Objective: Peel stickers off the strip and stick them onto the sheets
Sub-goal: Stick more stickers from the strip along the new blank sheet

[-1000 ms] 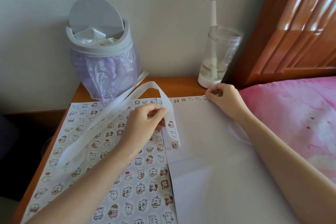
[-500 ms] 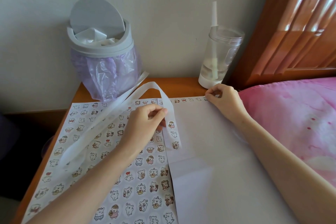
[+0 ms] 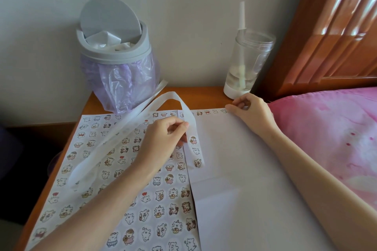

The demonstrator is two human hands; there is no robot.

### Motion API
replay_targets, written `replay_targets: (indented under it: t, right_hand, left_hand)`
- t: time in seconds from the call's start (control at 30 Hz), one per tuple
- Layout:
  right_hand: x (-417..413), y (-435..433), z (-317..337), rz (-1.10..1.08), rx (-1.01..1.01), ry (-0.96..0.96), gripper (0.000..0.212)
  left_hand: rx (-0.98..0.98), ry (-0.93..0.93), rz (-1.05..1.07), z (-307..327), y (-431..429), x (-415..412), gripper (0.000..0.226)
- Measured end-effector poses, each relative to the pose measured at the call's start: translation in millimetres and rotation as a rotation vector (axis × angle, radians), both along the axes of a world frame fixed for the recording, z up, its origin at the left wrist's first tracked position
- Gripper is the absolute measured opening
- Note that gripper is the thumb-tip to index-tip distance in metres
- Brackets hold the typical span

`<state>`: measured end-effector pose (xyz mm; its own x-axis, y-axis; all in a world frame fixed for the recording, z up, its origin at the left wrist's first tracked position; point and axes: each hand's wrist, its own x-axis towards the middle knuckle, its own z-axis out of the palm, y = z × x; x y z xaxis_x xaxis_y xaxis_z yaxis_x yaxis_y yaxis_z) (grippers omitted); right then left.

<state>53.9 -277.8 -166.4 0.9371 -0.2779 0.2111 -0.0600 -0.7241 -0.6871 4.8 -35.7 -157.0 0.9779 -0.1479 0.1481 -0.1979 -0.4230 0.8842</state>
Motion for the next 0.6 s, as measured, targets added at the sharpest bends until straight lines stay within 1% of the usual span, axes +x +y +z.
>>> replay_targets:
  t: [0.07,0.17,0.27,0.37,0.43,0.47,0.53,0.6]
  right_hand:
    - [-0.6,1.2,1.0,-0.008,-0.052,0.038,0.018]
    - [1.7,-2.1,1.4,0.000,-0.027,0.005,0.008]
    - [2.8,-2.4,1.1,-0.003,-0.009,-0.006,0.008]
    - [2.2,-0.6,-0.1,-0.005,-0.002,0.014,0.016]
    - [3.2,-1.9,-0.2,0.011,0.006,0.015,0.011]
    - [3.1,-2.8,0.3,0.016,0.009,0.006,0.008]
    - [0.4,-2.3,2.0,0.012,0.026,-0.026,0.012]
    - [-6.3,5.8,7.4,0.003,0.094,-0.087,0.012]
  left_hand:
    - [0.006,-0.003,-0.001,0.0,-0.2,0.1,0.015]
    - [0.008,0.006,0.001,0.1,0.1,-0.1,0.017]
    - [0.010,0.004,0.006,0.7,0.4,-0.9,0.016]
    - [0.011,0.000,0.006,0.9,0.0,-1.3,0.015]
    - [0.012,0.005,0.006,0.8,0.2,-1.1,0.015]
    - [0.005,0.008,0.006,0.8,0.4,-0.9,0.016]
    - [-0.042,0.019,0.021,1.9,0.4,-0.4,0.017]
    - [-0.114,0.025,0.052,4.4,0.7,-0.2,0.017]
